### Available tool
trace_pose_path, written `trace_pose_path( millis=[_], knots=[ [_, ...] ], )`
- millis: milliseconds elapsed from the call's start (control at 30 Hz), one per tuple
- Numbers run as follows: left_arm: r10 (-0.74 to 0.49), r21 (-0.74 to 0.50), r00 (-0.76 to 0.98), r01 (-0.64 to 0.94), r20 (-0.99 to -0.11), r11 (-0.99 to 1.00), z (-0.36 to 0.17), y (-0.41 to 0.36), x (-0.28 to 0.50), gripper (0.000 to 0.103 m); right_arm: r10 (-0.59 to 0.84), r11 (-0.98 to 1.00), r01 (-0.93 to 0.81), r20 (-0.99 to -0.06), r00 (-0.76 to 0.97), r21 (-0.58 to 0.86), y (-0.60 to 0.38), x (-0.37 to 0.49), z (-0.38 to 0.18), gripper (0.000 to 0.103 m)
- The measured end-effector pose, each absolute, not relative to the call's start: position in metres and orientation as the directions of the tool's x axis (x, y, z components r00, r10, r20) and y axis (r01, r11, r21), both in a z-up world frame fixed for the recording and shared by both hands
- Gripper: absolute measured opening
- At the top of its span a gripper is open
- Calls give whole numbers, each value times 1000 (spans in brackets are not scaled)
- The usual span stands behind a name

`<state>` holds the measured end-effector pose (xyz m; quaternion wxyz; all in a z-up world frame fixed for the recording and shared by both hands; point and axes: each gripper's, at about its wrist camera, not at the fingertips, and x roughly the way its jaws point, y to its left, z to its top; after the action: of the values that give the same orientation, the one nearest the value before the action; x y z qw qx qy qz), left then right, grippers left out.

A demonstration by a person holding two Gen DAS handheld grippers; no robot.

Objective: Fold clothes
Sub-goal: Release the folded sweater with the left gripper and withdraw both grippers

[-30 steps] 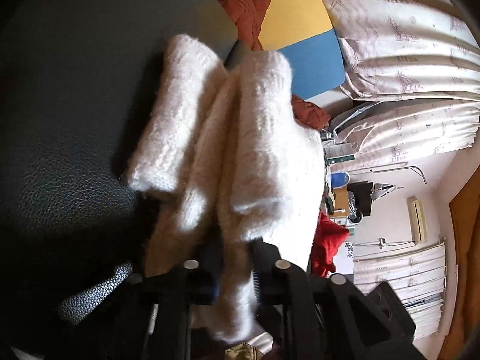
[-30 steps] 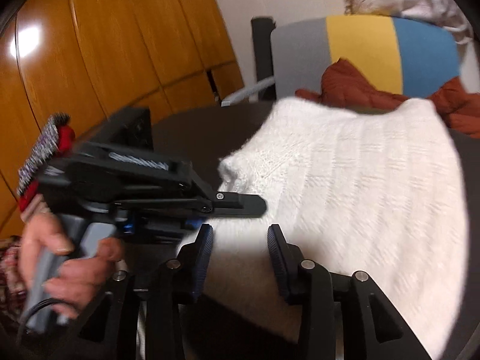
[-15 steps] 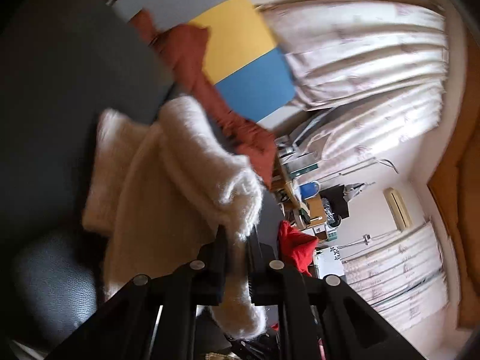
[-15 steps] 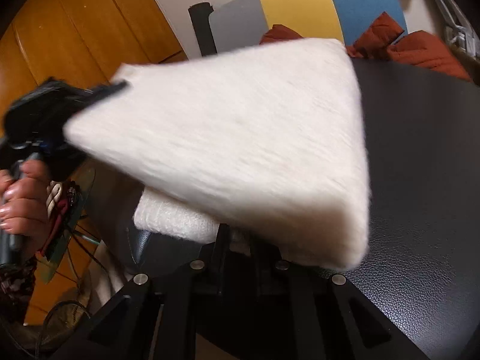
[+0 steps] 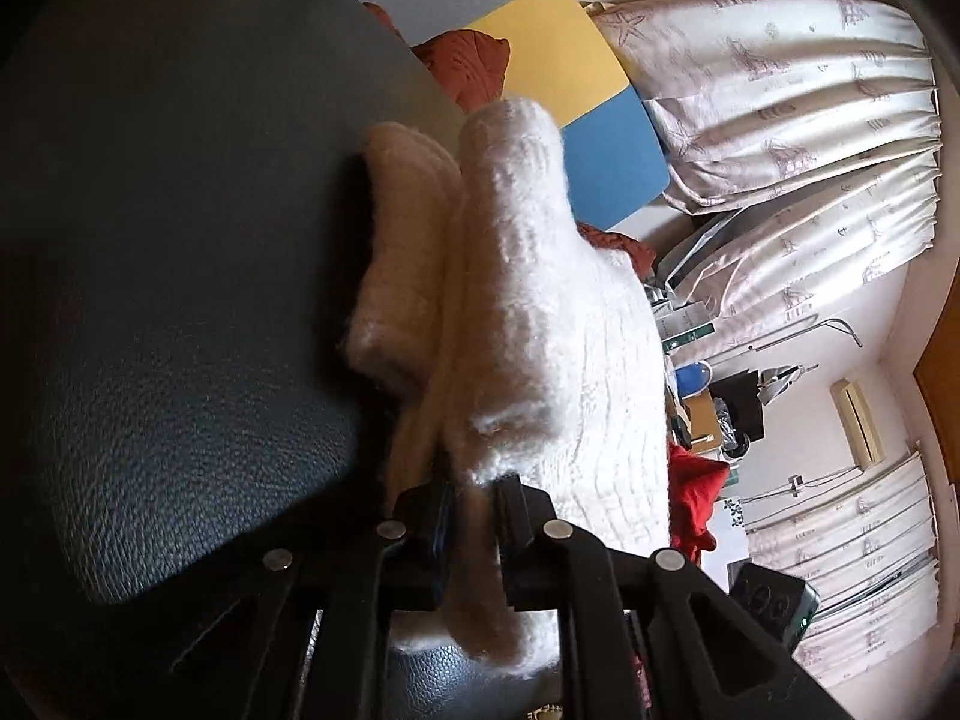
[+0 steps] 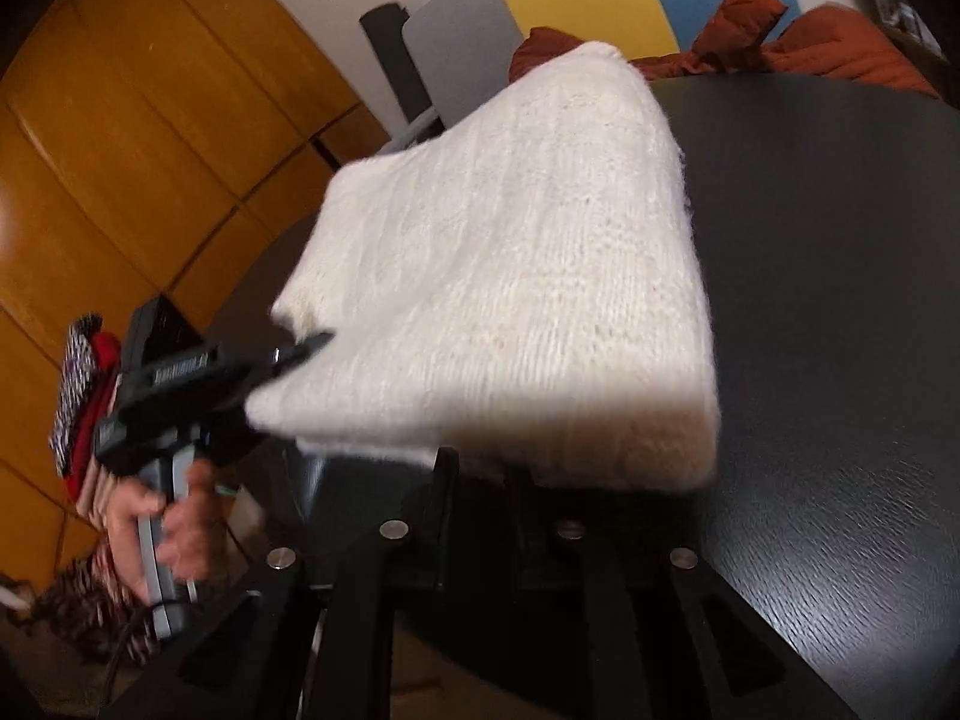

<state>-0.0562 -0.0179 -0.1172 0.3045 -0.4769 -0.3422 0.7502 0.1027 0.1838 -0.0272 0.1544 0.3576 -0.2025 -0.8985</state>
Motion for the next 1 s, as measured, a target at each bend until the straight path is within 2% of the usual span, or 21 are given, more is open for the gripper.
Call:
trace_pose_path(
  millis=[200,367,433,467,533,733,867,933,1000],
  knots=[
    [779,-800,-368,-134,-508,-585,-118,-16,-53,14,-484,-835,198,-513,-709,514,189,117,-3,19],
    [767,-785,-368,-137,-526,-605,-116,-15,-54,14,-288,-943,95,-640,-712,319,176,69,3,19],
    [749,-756,-368,-159,-552,-635,-111,-13,-53,14,-215,-966,47,-693,-688,253,176,57,-10,20],
    [737,-737,-371,-175,-565,-653,-109,-11,-52,14,-172,-975,11,-722,-671,222,180,55,-17,25],
    [711,-691,-380,-214,-592,-690,-104,-7,-49,16,-105,-985,-44,-772,-628,169,192,59,-33,27],
    [643,-621,-449,-219,-621,-753,-83,-9,-38,17,-122,-975,-53,-723,-680,215,201,82,-52,27],
    [522,-520,-642,-216,-562,-826,-40,-24,-18,15,-136,-967,-59,-695,-706,249,200,85,-51,30],
    [505,-482,-673,-244,-541,-842,-21,-17,-21,15,-152,-957,-64,-675,-722,283,203,87,-53,31],
    [513,-446,-653,-286,-557,-848,-11,4,-34,15,-150,-959,-60,-673,-724,278,206,72,-44,32]
  ],
)
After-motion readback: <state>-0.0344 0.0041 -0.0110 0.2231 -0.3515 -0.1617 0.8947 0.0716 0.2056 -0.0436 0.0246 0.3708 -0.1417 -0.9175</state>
